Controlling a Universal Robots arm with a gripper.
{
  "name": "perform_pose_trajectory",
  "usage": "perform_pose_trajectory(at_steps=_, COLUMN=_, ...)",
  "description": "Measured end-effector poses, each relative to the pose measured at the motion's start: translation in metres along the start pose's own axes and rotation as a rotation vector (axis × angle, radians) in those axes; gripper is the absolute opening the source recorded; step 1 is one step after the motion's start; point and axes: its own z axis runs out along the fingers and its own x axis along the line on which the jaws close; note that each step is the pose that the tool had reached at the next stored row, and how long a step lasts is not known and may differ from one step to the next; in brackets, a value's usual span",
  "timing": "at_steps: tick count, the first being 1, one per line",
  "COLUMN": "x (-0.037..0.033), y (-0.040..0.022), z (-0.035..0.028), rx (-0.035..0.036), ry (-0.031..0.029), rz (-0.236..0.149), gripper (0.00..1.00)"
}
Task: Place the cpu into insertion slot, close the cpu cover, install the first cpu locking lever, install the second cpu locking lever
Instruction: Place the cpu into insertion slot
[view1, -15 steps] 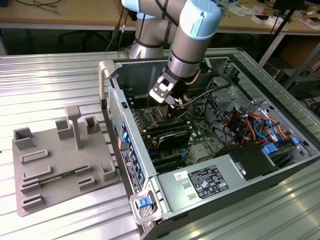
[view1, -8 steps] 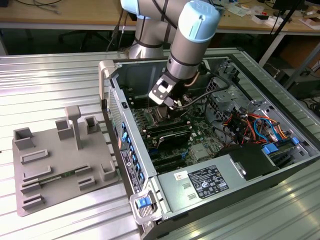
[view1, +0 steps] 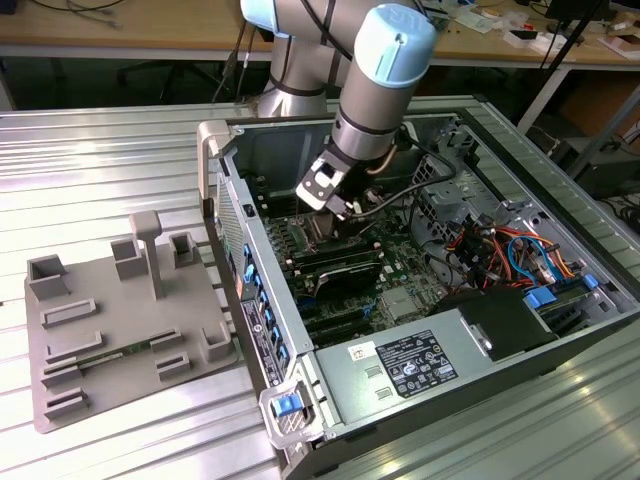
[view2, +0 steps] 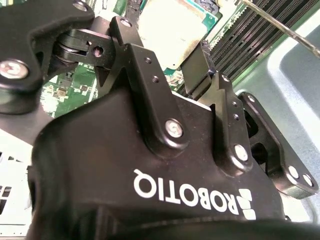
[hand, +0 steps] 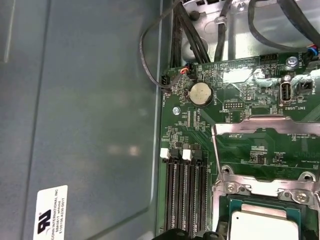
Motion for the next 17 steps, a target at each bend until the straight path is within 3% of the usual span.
perform_pose_trajectory(at_steps=4, x=0.0008, y=0.0, z=0.0012, rx=0.0001, ry=-0.0006, rz=-0.001, gripper=0.55)
perform_pose_trajectory(at_steps=8, x=0.0003, y=-0.0001, z=0.0023, rx=0.0002, ry=-0.0053, rz=-0.001, gripper=0.55)
perform_pose_trajectory(at_steps=10, x=0.0002, y=-0.0001, z=0.0031, rx=0.0001, ry=-0.0092, rz=-0.001, gripper=0.55)
perform_pose_trajectory(at_steps=12, x=0.0001, y=-0.0001, z=0.0034, rx=0.0001, ry=-0.0172, rz=-0.001, gripper=0.55)
perform_pose_trajectory(at_steps=17, x=0.0001, y=-0.0001, z=0.0034, rx=0.0002, ry=-0.0182, rz=-0.001, gripper=0.55)
